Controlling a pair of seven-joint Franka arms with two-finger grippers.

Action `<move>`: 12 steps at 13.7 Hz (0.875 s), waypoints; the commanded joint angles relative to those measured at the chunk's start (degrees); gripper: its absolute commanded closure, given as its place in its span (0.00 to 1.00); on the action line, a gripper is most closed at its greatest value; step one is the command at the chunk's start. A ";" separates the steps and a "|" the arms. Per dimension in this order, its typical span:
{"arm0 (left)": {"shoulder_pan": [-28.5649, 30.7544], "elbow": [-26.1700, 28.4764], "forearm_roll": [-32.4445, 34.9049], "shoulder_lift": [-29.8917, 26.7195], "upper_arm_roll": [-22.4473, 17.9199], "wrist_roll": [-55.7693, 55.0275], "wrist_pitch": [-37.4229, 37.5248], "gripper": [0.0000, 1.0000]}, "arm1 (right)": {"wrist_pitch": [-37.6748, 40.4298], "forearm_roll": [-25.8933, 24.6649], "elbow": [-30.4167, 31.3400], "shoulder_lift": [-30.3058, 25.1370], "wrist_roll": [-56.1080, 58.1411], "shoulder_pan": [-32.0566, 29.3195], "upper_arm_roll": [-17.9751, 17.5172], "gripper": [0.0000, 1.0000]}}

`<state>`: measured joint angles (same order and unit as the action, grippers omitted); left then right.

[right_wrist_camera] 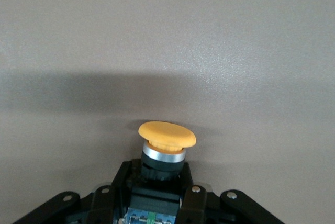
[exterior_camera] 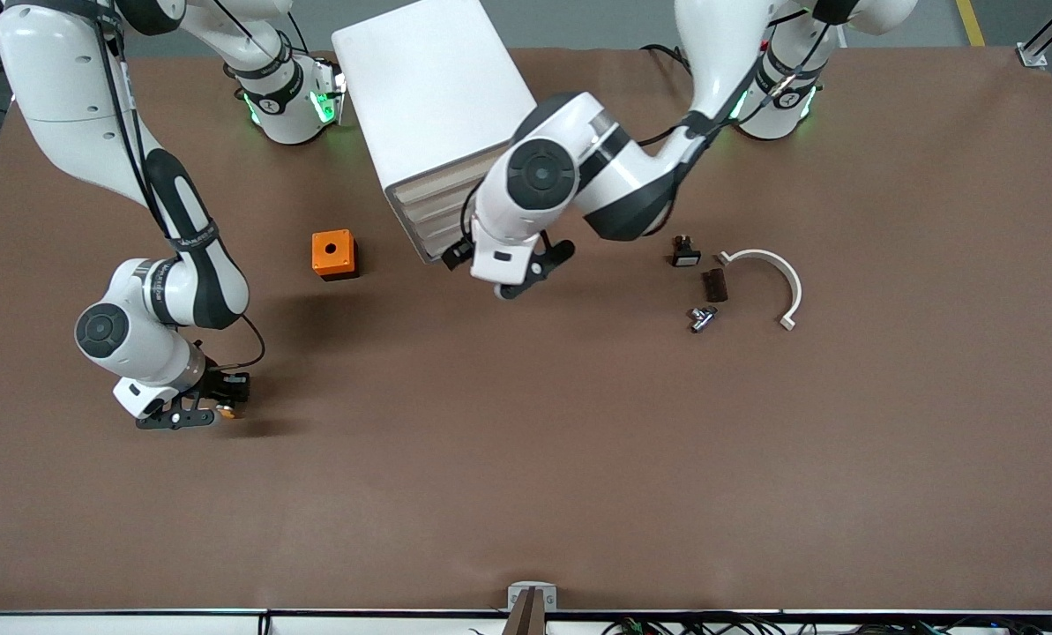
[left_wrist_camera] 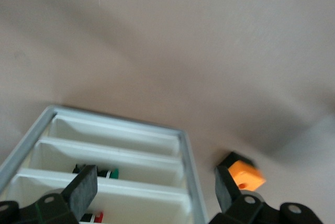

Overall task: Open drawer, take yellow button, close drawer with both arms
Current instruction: 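Place the button on the table with the right gripper while the left gripper withdraws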

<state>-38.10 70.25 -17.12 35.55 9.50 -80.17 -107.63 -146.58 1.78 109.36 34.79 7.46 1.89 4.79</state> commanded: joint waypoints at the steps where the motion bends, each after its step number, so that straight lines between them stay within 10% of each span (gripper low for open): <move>1: 5.92 1.73 1.03 -5.13 0.34 0.02 1.11 0.01 | -0.11 -0.11 -0.02 -0.25 0.01 -0.92 -0.84 0.00; 12: 29.65 13.77 7.27 -27.89 0.52 42.45 20.26 0.01 | 14.71 -0.02 -1.51 -9.11 -3.95 -0.31 -1.10 0.00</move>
<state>-11.46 80.30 -11.16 11.77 9.43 -40.54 -89.07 -136.24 1.82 107.74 29.26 4.66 1.96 4.21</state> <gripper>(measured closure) 0.004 0.000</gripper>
